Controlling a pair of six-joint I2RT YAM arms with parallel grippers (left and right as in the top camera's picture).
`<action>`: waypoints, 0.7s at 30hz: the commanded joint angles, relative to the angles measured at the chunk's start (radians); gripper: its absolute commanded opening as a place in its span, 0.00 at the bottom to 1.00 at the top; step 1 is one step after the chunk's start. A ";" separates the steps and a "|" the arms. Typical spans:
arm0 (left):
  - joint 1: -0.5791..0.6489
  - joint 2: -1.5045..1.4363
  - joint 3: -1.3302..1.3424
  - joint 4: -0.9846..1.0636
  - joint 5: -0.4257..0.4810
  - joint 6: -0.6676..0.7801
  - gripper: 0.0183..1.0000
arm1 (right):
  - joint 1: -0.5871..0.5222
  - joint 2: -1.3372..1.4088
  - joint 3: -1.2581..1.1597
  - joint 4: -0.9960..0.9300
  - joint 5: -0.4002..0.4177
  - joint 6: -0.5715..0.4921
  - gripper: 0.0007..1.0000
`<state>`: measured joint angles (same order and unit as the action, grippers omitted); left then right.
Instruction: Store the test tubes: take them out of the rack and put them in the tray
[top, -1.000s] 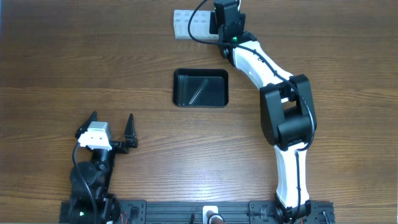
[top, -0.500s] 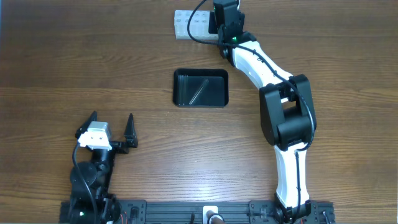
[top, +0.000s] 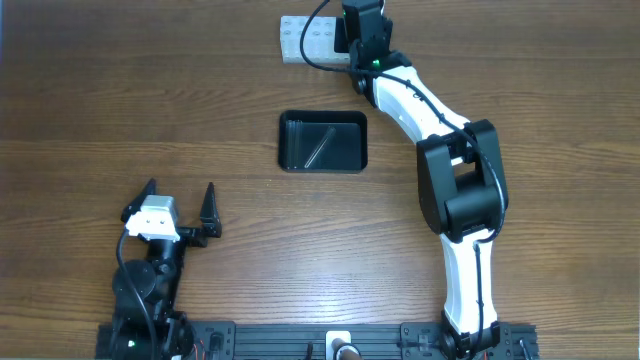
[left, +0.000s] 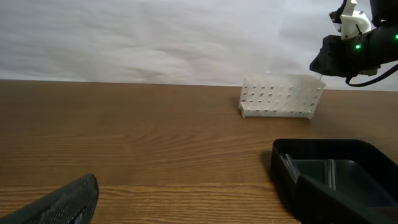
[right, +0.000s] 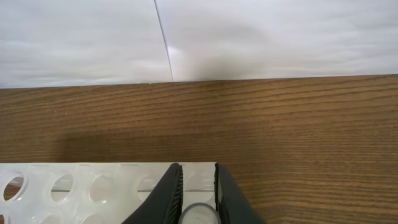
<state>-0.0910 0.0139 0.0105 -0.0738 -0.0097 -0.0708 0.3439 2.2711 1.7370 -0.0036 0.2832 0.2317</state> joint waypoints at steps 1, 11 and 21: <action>0.005 -0.006 -0.005 -0.001 0.013 0.014 1.00 | 0.016 -0.098 0.014 0.006 -0.005 -0.002 0.13; 0.005 -0.006 -0.005 -0.001 0.013 0.014 1.00 | 0.060 -0.343 0.014 -0.057 -0.004 -0.005 0.11; 0.005 -0.006 -0.005 -0.001 0.013 0.014 1.00 | 0.160 -0.425 0.014 -0.524 -0.005 0.076 0.11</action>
<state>-0.0910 0.0139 0.0105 -0.0738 -0.0097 -0.0708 0.4721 1.8336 1.7523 -0.4103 0.2832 0.2405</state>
